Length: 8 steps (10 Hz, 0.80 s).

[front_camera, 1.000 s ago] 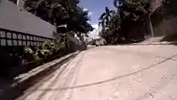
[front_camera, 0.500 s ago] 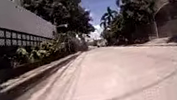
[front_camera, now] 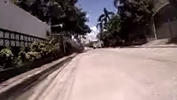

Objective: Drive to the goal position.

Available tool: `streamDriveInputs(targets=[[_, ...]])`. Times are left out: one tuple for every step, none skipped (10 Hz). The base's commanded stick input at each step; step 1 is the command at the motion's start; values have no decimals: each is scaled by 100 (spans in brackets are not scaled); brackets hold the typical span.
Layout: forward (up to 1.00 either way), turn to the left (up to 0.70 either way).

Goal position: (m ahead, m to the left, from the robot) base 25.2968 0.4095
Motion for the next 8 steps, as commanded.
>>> streamDriveInputs(targets=[[100,0],[100,0],[100,0],[100,0],[100,0],[100,0],[100,0],[100,0]])
